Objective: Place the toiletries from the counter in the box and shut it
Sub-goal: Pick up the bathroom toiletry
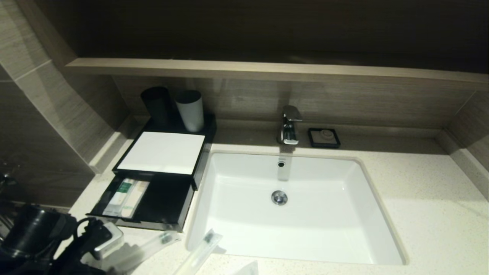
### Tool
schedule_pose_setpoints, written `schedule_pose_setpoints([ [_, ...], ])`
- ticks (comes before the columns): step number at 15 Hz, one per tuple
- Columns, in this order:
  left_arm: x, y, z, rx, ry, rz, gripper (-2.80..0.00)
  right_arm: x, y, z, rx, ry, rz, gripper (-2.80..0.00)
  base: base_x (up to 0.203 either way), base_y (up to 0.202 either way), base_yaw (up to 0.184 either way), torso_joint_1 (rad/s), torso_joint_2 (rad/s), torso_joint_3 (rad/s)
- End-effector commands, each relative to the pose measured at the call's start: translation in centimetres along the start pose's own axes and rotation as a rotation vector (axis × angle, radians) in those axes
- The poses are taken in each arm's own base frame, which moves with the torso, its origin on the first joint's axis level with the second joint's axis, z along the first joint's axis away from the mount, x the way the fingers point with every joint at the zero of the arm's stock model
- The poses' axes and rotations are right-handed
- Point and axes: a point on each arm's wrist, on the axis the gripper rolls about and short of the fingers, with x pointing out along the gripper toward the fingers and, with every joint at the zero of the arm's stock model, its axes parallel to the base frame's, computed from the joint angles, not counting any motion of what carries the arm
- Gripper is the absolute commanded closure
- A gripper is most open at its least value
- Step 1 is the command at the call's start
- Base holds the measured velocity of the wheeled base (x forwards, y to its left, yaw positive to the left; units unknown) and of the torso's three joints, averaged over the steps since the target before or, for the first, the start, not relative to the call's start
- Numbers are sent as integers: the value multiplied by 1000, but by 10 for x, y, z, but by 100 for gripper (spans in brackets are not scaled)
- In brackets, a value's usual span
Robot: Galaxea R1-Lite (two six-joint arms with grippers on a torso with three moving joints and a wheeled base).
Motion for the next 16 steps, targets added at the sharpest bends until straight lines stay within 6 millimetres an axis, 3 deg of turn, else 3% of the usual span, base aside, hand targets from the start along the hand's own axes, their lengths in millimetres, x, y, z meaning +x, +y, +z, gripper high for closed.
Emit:
schedule_pose_setpoints([
  [1, -7, -1, 0, 9, -33, 14, -280, 0, 0, 0, 0, 1, 0, 0, 0, 0, 0, 0, 0, 0],
  [5, -20, -5, -5, 35, -84, 36, -280, 0, 0, 0, 0, 1, 0, 0, 0, 0, 0, 0, 0, 0],
  [16, -4, 0, 3, 28, -23, 10, -280, 0, 0, 0, 0, 1, 0, 0, 0, 0, 0, 0, 0, 0],
])
